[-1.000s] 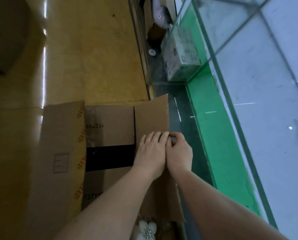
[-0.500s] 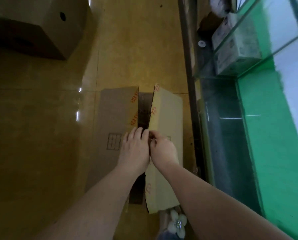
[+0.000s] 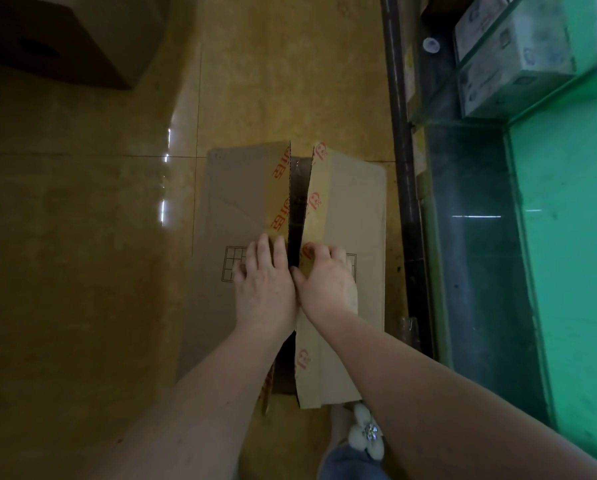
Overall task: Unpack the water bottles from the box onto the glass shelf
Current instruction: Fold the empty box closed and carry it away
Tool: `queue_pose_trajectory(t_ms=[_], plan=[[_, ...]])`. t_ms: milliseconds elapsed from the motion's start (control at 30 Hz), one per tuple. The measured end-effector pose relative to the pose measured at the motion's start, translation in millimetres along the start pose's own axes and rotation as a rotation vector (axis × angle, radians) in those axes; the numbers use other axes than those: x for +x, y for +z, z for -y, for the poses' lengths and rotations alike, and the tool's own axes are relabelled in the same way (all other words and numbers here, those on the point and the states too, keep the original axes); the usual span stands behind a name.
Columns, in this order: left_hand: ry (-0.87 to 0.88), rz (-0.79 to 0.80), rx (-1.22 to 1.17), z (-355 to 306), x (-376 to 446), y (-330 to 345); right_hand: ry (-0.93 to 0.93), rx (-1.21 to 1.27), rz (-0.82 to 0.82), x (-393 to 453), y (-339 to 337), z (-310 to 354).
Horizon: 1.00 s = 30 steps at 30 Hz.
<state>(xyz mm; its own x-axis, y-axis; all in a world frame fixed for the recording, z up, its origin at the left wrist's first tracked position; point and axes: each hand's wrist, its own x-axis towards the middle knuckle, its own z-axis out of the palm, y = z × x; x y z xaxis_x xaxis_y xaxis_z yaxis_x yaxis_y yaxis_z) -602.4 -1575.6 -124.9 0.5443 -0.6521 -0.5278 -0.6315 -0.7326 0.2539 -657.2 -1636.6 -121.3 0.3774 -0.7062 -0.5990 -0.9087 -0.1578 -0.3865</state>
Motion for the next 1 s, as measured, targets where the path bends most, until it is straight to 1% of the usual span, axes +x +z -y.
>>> queue_pose_trajectory(t_ms=[67, 200, 300, 433, 533, 600, 700, 767, 1000], plan=[[-0.004, 0.033, 0.017, 1.0, 0.8, 0.1, 0.019, -0.035, -0.017, 1.8, -0.5, 4.2], [0.008, 0.106, 0.030, 5.4, 6.0, 1.2, 0.016, -0.120, 0.006, 7.2, 1.8, 3.0], [0.015, 0.122, 0.017, 8.0, 11.3, 3.2, -0.004, -0.201, 0.055, 13.8, 4.2, -4.5], [0.025, 0.143, 0.031, 12.3, 14.9, 13.9, -0.025, -0.268, 0.165, 19.3, 13.4, -9.8], [0.029, 0.158, 0.043, 15.9, 14.9, 22.2, -0.041, -0.317, 0.182, 21.2, 19.0, -15.7], [0.036, 0.138, 0.036, 18.1, 16.0, 24.3, -0.038, -0.280, 0.144, 22.7, 19.7, -19.0], [0.031, 0.081, 0.022, 18.5, 18.2, 23.2, 0.000, -0.191, 0.024, 26.6, 15.9, -20.0], [0.022, 0.051, 0.026, 16.9, 20.2, 21.5, 0.021, -0.186, -0.033, 31.2, 13.3, -17.5], [-0.020, -0.014, 0.038, 17.1, 28.0, 16.8, 0.030, -0.247, -0.082, 38.9, 7.2, -15.7]])
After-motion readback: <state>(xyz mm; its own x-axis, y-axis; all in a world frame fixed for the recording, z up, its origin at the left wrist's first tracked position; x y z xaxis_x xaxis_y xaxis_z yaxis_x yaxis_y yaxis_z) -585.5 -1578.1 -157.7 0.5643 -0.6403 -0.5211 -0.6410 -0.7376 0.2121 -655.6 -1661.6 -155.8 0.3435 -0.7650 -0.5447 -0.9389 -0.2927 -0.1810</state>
